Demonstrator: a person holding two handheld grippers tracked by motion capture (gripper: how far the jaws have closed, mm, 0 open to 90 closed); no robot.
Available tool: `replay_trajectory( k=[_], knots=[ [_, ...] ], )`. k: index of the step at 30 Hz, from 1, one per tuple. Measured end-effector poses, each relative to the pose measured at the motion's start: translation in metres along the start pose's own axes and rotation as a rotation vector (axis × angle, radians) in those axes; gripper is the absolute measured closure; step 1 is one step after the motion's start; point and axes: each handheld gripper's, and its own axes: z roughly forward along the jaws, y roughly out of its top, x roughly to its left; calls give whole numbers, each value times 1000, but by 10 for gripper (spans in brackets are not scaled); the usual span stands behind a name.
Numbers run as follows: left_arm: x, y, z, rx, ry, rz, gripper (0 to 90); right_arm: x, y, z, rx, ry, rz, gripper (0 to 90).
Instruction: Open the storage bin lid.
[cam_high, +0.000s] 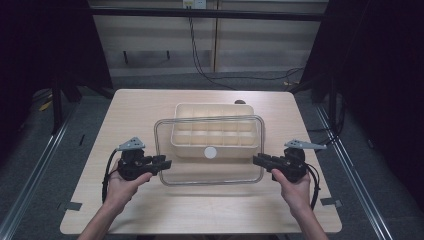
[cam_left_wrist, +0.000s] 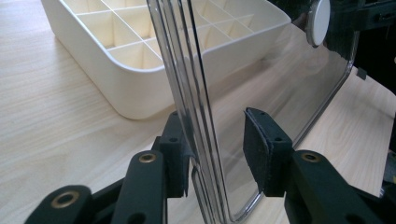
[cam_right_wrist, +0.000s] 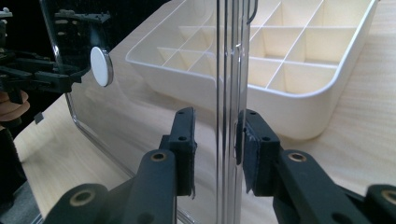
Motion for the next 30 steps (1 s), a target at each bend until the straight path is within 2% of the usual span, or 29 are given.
replay_trajectory(
  k=[3,5,7,9,11,16,19,21,30],
  knots=[
    [-4,-3,1,12,-7,2,623,-2,-7,-3,2,0,11,689],
    [-7,-5,0,19,-24,-16,626,-3,-12,-5,8,3,24,687],
    [-13,-7,-4,19,-25,0,627,-2,-15,-8,7,12,40,687],
    [-17,-9,-6,19,-22,8,629,0,-17,-11,8,15,35,686],
    [-18,-11,-7,17,-17,5,629,2,-19,-13,11,14,28,687],
    [-19,-20,-6,49,-17,2,624,8,-26,-15,29,11,15,689],
    [-18,-25,-7,57,-20,13,624,9,-34,-14,44,15,23,689],
    [-17,-29,-7,51,-20,-1,624,11,-44,-12,61,22,38,689],
    [-22,-37,-8,66,-30,-5,626,13,-51,-15,73,22,37,690]
  ],
)
